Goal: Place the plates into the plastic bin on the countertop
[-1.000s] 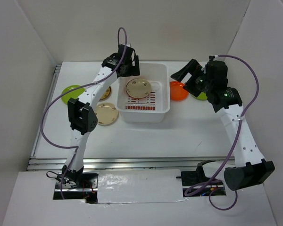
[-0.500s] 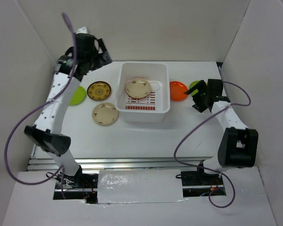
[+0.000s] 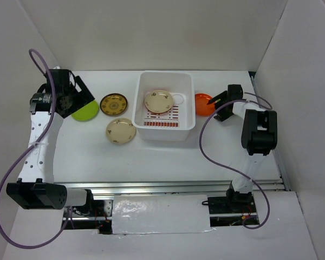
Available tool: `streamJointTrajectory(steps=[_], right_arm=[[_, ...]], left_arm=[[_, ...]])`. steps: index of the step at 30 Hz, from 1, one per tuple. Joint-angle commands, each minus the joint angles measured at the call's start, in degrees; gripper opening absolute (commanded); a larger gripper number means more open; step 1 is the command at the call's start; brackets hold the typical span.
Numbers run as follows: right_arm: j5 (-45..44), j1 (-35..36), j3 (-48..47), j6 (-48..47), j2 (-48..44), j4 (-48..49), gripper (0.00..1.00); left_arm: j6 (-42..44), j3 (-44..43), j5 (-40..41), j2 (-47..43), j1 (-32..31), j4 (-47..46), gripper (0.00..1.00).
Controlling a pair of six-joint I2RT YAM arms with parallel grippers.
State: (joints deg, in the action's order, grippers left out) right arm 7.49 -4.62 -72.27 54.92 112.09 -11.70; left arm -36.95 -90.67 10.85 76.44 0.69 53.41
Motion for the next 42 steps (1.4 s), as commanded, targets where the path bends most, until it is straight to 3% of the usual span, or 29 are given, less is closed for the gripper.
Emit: streamJointTrajectory(steps=[1,7,11,12,14,15,19,26,33,42], right_arm=[[-1.86,1.02,-6.64,1.6,4.08,-4.63,0.85],[-3.53,2.07,-13.33,2.3,9.63,-10.7,0.6],[-4.23,2.86,-12.2,3.0,9.64,-10.71,0.42],[-4.32,3.04,-11.76,3.18,9.64,-10.45,0.3],[-4.5,3.3,-11.31,3.53,9.46,-10.18,0.25],[-4.58,3.48,-11.14,3.62,9.11,-10.27,0.15],[-5.9,3.65,-12.36,3.71,6.65,-10.36,0.0],[-11.34,3.66,-26.5,0.2,1.11,-16.15,0.0],[-19.87,4.36,-44.43,-5.78,-1.43,-29.33,0.0],[-22.26,16.63,-41.02,-14.29,-11.54,-26.27,0.0]], left_arm=[[2.75,-0.21,-2.76,-3.58,2.82,0.03,0.99],[6.18,-0.56,-2.59,-4.02,7.04,2.14,0.99],[7.15,-0.73,-2.15,-4.11,8.36,2.67,0.99],[7.07,-0.73,-2.32,-4.02,8.36,2.58,0.99],[6.98,-0.73,-2.68,-3.5,8.36,2.49,0.99],[6.98,-0.65,-3.11,-3.32,8.36,2.4,0.99],[6.63,-1.7,-3.21,-1.65,8.36,2.66,0.99],[4.52,-2.67,-0.84,-0.6,8.45,3.45,0.99],[1.27,-2.14,5.57,-0.51,9.68,5.47,0.99],[-0.93,0.58,1.99,2.92,13.2,5.48,0.99]])
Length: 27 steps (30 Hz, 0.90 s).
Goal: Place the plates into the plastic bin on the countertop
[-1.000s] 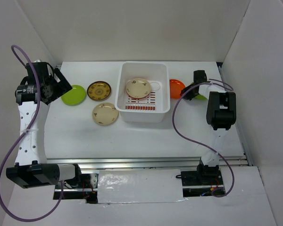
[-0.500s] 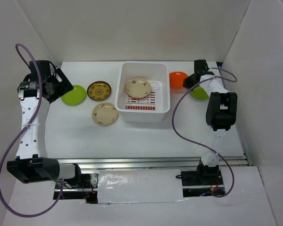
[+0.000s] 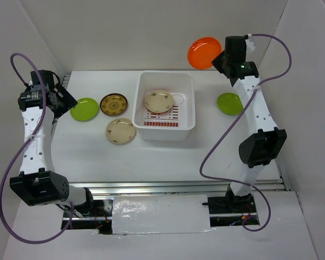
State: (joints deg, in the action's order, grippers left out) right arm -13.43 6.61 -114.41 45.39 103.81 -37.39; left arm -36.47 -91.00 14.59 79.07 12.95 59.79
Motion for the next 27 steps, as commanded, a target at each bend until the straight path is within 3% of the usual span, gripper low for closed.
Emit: streamJointTrajectory(steps=[1,7,24,26,27], right_arm=[[-0.81,7.0,0.51,-5.56,-3.09,-0.58,0.0],[5.25,14.47,-4.85,-5.75,4.99,-5.33,0.0],[9.48,17.65,-8.99,-4.87,21.78,-8.05,0.0],[9.91,17.91,-8.55,-4.69,22.31,-7.88,0.03],[10.0,18.0,-8.37,-4.69,22.49,-7.62,0.09]], left_arm=[[-1.5,1.44,-2.71,0.82,1.28,-1.08,0.99],[-2.03,6.27,-7.99,0.39,2.43,-3.63,0.99],[0.7,15.94,-11.6,-3.57,2.35,-5.91,0.99],[0.96,18.04,-11.86,-3.48,1.99,-6.61,0.99],[1.13,18.75,-12.04,-3.39,1.56,-7.05,0.99]])
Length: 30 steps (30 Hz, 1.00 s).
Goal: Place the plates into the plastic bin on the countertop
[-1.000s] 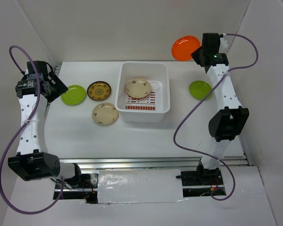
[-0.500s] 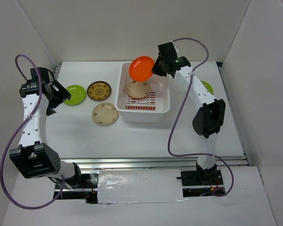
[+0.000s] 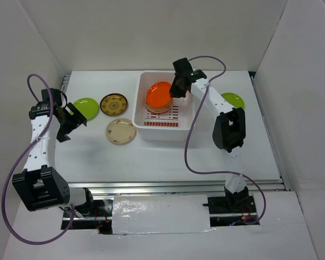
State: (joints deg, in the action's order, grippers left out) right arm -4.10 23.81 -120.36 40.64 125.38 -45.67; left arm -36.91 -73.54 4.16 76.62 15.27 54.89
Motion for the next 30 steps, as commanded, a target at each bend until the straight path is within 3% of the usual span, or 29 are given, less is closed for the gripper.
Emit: streamJointTrajectory(steps=[1,2,7,12,13,14,21,26,30], right_arm=[[1.11,0.88,-2.17,-0.12,1.09,1.02,0.1],[1.37,0.88,-2.08,-0.04,1.09,1.37,0.12],[2.08,1.41,-3.83,-0.74,0.39,1.37,0.37],[3.04,1.41,-5.85,-1.53,-1.27,0.24,0.68],[3.13,1.67,-6.55,-1.97,-1.8,0.06,0.76],[2.78,1.94,-6.73,-2.15,-2.42,0.05,1.0],[1.64,2.82,-9.81,-3.29,-9.78,-1.18,1.0],[3.83,3.17,-0.25,-4.08,-21.74,6.46,1.0],[5.68,2.64,5.91,-3.9,-31.15,9.81,1.0]], left_arm=[[1.83,2.77,-2.31,-0.68,-0.94,-3.29,0.99],[2.1,3.57,-2.93,-0.51,-1.2,-4.0,0.99],[2.54,9.36,-6.88,0.11,-2.17,-10.05,0.99],[2.63,14.64,-14.69,1.86,-3.22,-17.88,0.99],[2.02,15.96,-15.15,2.3,-3.4,-18.94,0.99],[1.75,16.58,-15.59,3.09,-3.92,-21.38,0.99],[-1.67,20.27,-20.59,7.14,-4.63,-30.7,0.99],[-3.87,19.84,-21.49,12.84,-5.33,-35.9,0.99],[-4.49,18.35,-19.63,16.98,-6.21,-37.58,0.87]])
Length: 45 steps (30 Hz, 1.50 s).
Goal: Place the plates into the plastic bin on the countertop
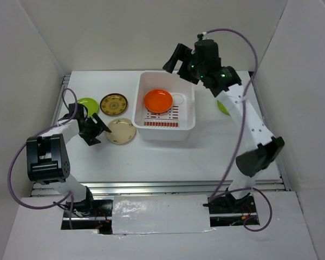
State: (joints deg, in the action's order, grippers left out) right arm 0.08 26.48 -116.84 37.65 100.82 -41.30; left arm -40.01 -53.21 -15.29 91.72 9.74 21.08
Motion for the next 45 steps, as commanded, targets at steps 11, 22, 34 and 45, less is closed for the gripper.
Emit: streamJointTrajectory(steps=[11,22,34,45], right_arm=[[3.53,-4.07,6.88,-1.09,-15.3,5.7,1.0],[4.58,-7.23,3.73,-1.09,-18.28,5.44,1.0],[12.48,-17.15,5.3,3.48,-17.23,6.22,1.0],[14.69,-22.08,13.38,2.0,-21.27,4.65,1.0]], left_arm=[[-2.35,-3.65,1.66,8.04,-3.49,-2.74,0.1],[-8.24,-14.62,20.62,-19.19,-3.85,18.8,0.0],[5.2,-56.85,6.67,-1.49,-15.86,19.32,0.0],[14.08,-70.81,21.27,23.32,-28.19,22.7,0.0]])
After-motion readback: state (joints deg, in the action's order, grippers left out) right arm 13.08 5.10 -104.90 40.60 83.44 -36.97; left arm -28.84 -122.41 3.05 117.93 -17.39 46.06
